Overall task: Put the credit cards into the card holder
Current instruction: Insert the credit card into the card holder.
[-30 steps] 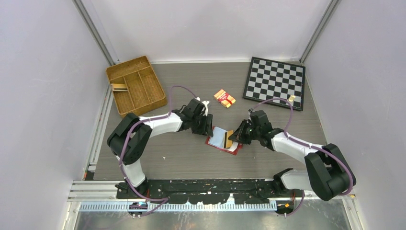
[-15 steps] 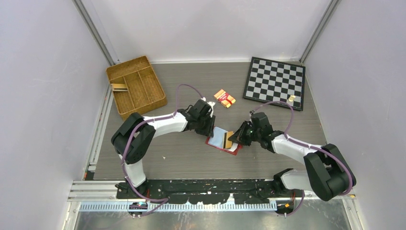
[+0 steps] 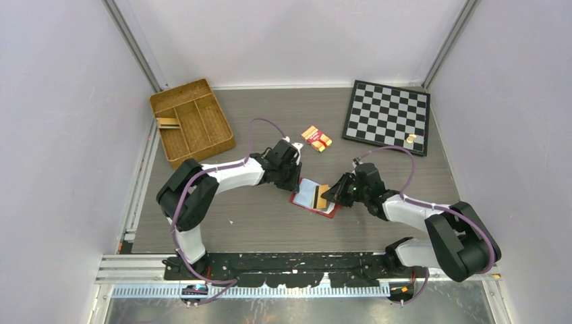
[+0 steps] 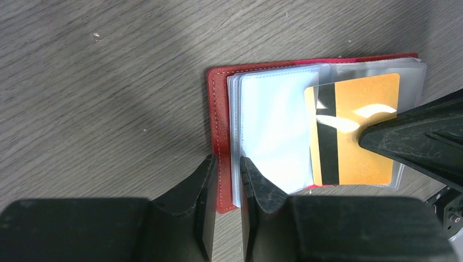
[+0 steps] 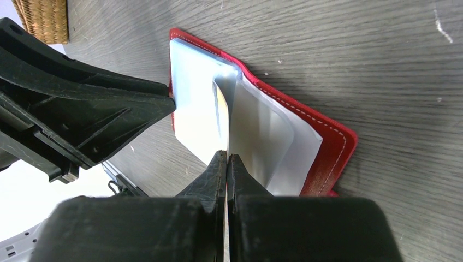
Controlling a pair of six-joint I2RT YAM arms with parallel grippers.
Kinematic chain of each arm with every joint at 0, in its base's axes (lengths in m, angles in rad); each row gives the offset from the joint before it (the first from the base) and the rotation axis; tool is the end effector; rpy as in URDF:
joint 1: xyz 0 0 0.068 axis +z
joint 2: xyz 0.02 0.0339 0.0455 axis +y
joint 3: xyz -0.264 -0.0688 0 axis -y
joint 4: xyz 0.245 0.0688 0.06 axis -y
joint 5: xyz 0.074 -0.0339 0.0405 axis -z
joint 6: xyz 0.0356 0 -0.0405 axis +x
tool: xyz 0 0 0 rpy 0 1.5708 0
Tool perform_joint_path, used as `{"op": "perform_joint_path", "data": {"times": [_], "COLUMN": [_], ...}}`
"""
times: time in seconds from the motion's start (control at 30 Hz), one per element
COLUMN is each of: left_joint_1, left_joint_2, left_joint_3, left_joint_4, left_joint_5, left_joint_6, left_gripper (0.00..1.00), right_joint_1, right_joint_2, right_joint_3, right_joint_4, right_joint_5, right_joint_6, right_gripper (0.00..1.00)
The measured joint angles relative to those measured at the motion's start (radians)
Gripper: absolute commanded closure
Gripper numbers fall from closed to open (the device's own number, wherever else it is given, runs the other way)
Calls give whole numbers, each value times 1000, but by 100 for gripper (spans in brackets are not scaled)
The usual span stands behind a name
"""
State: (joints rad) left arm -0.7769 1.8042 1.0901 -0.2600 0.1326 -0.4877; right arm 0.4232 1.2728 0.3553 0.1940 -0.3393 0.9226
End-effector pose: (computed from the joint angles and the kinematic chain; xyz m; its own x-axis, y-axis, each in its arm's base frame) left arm 0.2583 -0.2606 0.1648 -0.8716 0.2055 -0.4452 0.3843 0.8502 -0.3599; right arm 0.1954 0.1010 0.1366 -0.8545 0.4396 -0.2769 0.1100 0.6740 0.7305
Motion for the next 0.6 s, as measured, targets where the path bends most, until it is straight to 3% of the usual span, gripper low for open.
{"op": "perform_joint_path", "data": {"times": [0.6], "left_joint_1": [5], "left_joint_2": [-11], "left_joint_3": [-38], "left_joint_4": [12], "left_joint_5": [3], "left_joint_6": [-23], "left_gripper": [85], "right_joint_1": [0], "right_joint_2": [37], "right_joint_3": [-39], "right_joint_4": [100], "right_joint_5": [48], "right_joint_6": [61], "right_gripper": [100]}}
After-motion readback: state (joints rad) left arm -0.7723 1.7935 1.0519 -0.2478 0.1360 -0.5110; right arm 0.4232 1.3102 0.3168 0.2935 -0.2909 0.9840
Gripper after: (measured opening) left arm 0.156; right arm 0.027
